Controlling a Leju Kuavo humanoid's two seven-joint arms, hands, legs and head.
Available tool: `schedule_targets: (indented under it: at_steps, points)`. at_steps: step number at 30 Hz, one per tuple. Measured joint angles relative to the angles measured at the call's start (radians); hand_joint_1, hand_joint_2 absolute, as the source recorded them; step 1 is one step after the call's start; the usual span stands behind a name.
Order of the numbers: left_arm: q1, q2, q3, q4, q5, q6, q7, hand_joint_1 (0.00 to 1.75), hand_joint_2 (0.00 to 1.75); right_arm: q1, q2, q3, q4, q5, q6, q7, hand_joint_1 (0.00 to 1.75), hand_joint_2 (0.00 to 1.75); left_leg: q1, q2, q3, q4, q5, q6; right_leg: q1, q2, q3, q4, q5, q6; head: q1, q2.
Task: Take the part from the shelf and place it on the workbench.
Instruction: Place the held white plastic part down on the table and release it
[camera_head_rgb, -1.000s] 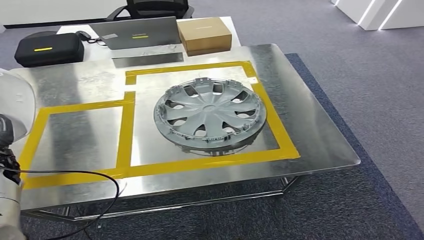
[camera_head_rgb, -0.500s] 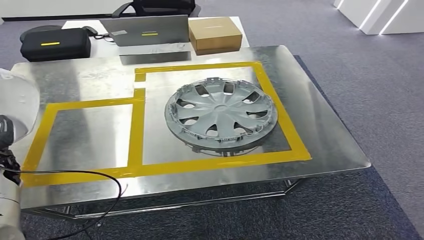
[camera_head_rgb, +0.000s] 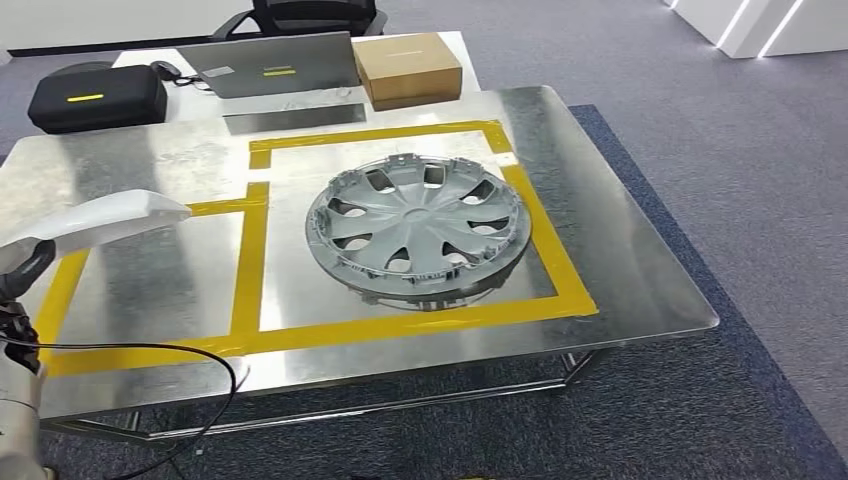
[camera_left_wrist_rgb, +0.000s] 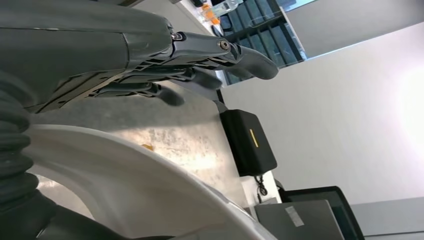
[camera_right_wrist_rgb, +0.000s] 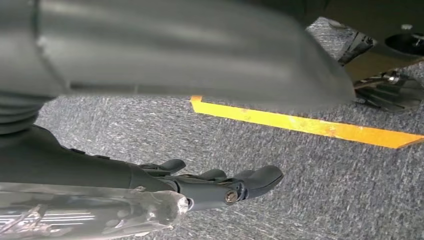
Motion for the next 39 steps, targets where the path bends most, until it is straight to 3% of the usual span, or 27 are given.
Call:
schedule_targets:
  at_steps: [2, 3, 7, 9, 11, 12, 13, 14, 16, 18, 21, 23, 26, 27, 28, 29, 31, 33, 34, 37, 39]
  points:
    - [-0.003, 0.001, 0.000, 0.000, 0.000, 0.000, 0.000, 0.00, 1.75, -0.001, 0.000, 0.000, 0.000, 0.000, 0.000, 0.000, 0.00, 0.00, -0.001, 0.002, 0.059, -0.126, 0.048, 0.004, 0.004, 0.000, -0.002, 0.004, -0.002, 0.008, 0.000, 0.000]
    - [-0.003, 0.001, 0.000, 0.000, 0.000, 0.001, 0.000, 0.00, 1.75, -0.001, 0.000, 0.000, 0.000, 0.000, 0.000, 0.000, 0.00, 0.00, -0.002, 0.002, 0.074, -0.158, 0.054, 0.008, 0.006, 0.001, -0.004, 0.004, -0.002, 0.013, 0.000, 0.000]
    - [-0.002, -0.001, 0.000, 0.000, 0.000, 0.003, 0.000, 0.00, 1.75, 0.000, 0.000, 0.000, 0.000, 0.000, 0.000, 0.001, 0.00, 0.00, -0.002, 0.000, 0.077, -0.173, 0.055, 0.031, 0.005, 0.000, -0.014, 0.015, -0.010, 0.034, 0.002, 0.000]
    - [-0.005, -0.001, 0.001, 0.000, 0.000, 0.007, 0.000, 0.00, 1.75, 0.000, 0.000, 0.000, 0.000, 0.000, 0.000, 0.001, 0.00, 0.00, 0.002, 0.001, 0.078, -0.175, 0.056, 0.040, 0.003, -0.002, -0.057, 0.102, -0.060, 0.045, 0.006, 0.000]
    - [-0.005, -0.002, 0.001, 0.001, -0.001, 0.009, 0.000, 0.00, 1.75, 0.000, 0.000, 0.000, 0.000, 0.000, 0.000, 0.000, 0.00, 0.00, 0.001, 0.001, 0.078, -0.175, 0.055, 0.044, 0.002, -0.002, -0.122, 0.239, -0.119, 0.050, 0.008, 0.000]
    - [-0.005, -0.003, 0.001, 0.002, -0.001, 0.011, 0.000, 0.00, 1.75, 0.001, 0.000, 0.000, 0.000, 0.000, 0.000, 0.000, 0.00, 0.00, 0.001, 0.001, 0.078, -0.174, 0.055, 0.044, 0.002, -0.002, -0.144, 0.282, -0.129, 0.051, 0.008, 0.000]
    - [-0.005, -0.004, 0.001, 0.004, -0.001, 0.013, 0.000, 0.00, 1.75, 0.002, 0.000, 0.000, 0.000, 0.000, 0.000, 0.000, 0.00, 0.00, 0.001, 0.001, 0.079, -0.174, 0.054, 0.044, 0.002, -0.002, -0.148, 0.288, -0.121, 0.050, 0.008, 0.000]
    - [-0.006, -0.004, 0.001, 0.006, -0.002, 0.015, 0.001, 0.00, 1.75, 0.002, 0.000, 0.000, 0.000, 0.000, 0.000, 0.000, 0.00, 0.00, 0.001, 0.000, 0.081, -0.174, 0.054, 0.044, 0.002, -0.002, -0.132, 0.254, -0.094, 0.049, 0.008, 0.000]
    - [-0.008, -0.004, 0.002, 0.010, -0.002, 0.019, 0.001, 0.00, 1.75, 0.001, 0.000, 0.000, 0.000, 0.000, -0.001, -0.001, 0.00, 0.00, 0.001, -0.001, 0.085, -0.174, 0.051, 0.039, 0.002, -0.002, -0.063, 0.116, -0.030, 0.045, 0.008, 0.000]
    - [-0.013, -0.002, 0.002, 0.013, -0.001, 0.020, 0.001, 0.00, 1.75, -0.002, 0.000, 0.000, 0.000, 0.000, -0.002, -0.002, 0.00, 0.00, -0.001, -0.001, 0.085, -0.172, 0.049, 0.030, 0.002, 0.000, -0.012, 0.021, -0.004, 0.038, 0.007, 0.000]
    - [-0.020, 0.000, 0.006, 0.018, -0.001, 0.020, 0.001, 0.00, 1.75, 0.000, 0.001, 0.000, 0.000, 0.000, -0.003, -0.003, 0.00, 0.00, -0.002, -0.002, 0.083, -0.175, 0.050, 0.016, 0.003, 0.001, -0.006, 0.007, -0.003, 0.023, 0.005, 0.000]
    - [-0.023, 0.001, 0.011, 0.023, 0.002, 0.021, 0.003, 0.00, 1.75, 0.001, 0.001, 0.000, 0.000, 0.000, -0.003, -0.003, 0.00, 0.00, -0.001, -0.001, 0.071, -0.147, 0.028, 0.007, 0.000, 0.001, -0.006, 0.005, 0.000, 0.011, 0.004, 0.000]
    - [-0.029, 0.002, 0.024, 0.041, 0.021, 0.020, 0.012, 0.00, 1.75, -0.001, 0.002, 0.000, 0.000, -0.001, -0.007, -0.003, 0.00, 0.00, -0.001, -0.001, -0.014, 0.033, -0.062, 0.001, -0.001, 0.001, -0.006, 0.003, 0.000, 0.001, 0.001, 0.000]
    - [-0.030, 0.002, 0.031, 0.050, 0.027, 0.020, 0.015, 0.00, 1.75, -0.001, 0.002, 0.000, 0.000, -0.001, -0.007, -0.003, 0.00, 0.00, -0.001, -0.001, -0.041, 0.089, -0.079, 0.000, 0.000, 0.001, -0.006, 0.004, 0.000, 0.000, 0.001, 0.000]
    - [-0.029, 0.002, 0.037, 0.061, 0.031, 0.020, 0.017, 0.00, 1.75, -0.001, 0.002, 0.000, 0.000, -0.001, -0.007, -0.003, 0.00, 0.00, -0.001, -0.001, -0.055, 0.113, -0.076, 0.001, 0.000, 0.001, -0.006, 0.004, 0.000, -0.001, 0.000, 0.000]
    - [-0.028, 0.002, 0.042, 0.070, 0.035, 0.020, 0.018, 0.00, 1.75, 0.000, 0.002, 0.000, 0.000, -0.001, -0.007, -0.003, 0.00, 0.00, -0.001, 0.000, -0.050, 0.096, -0.054, 0.002, 0.000, 0.001, -0.005, 0.004, 0.000, -0.001, 0.000, 0.000]
    - [-0.028, 0.004, 0.050, 0.086, 0.038, 0.021, 0.018, 0.00, 1.75, 0.000, 0.002, 0.000, 0.000, -0.001, -0.007, -0.003, 0.00, 0.00, 0.000, 0.001, 0.005, -0.022, 0.016, 0.005, 0.000, 0.001, -0.004, 0.004, -0.001, 0.002, -0.001, 0.000]
    - [-0.032, 0.007, 0.058, 0.103, 0.039, 0.024, 0.018, 0.00, 1.75, -0.001, 0.002, 0.000, 0.000, 0.000, -0.008, -0.003, 0.00, 0.00, -0.001, 0.002, 0.057, -0.134, 0.051, 0.009, 0.005, 0.001, -0.007, 0.008, -0.002, 0.011, 0.000, 0.000]
    - [-0.033, 0.008, 0.061, 0.113, 0.039, 0.023, 0.018, 0.00, 1.75, -0.001, 0.002, 0.000, 0.000, -0.001, -0.009, -0.004, 0.00, 0.00, -0.002, 0.002, 0.068, -0.159, 0.053, 0.013, 0.007, 0.002, -0.008, 0.008, -0.002, 0.016, -0.001, 0.000]
    - [-0.032, 0.011, 0.073, 0.148, 0.051, 0.006, 0.023, 0.00, 1.75, 0.000, 0.002, 0.000, 0.000, -0.001, -0.012, -0.004, 0.00, 0.00, -0.002, 0.000, 0.069, -0.166, 0.054, 0.028, 0.006, 0.001, -0.014, 0.010, -0.006, 0.030, 0.000, 0.000]
    - [-0.032, 0.014, 0.079, 0.167, 0.060, -0.012, 0.032, 0.00, 1.75, 0.000, 0.002, 0.000, 0.000, -0.001, -0.013, -0.004, 0.00, 0.00, 0.001, 0.001, 0.070, -0.168, 0.056, 0.039, 0.005, -0.001, -0.044, 0.072, -0.045, 0.041, 0.006, 0.000]
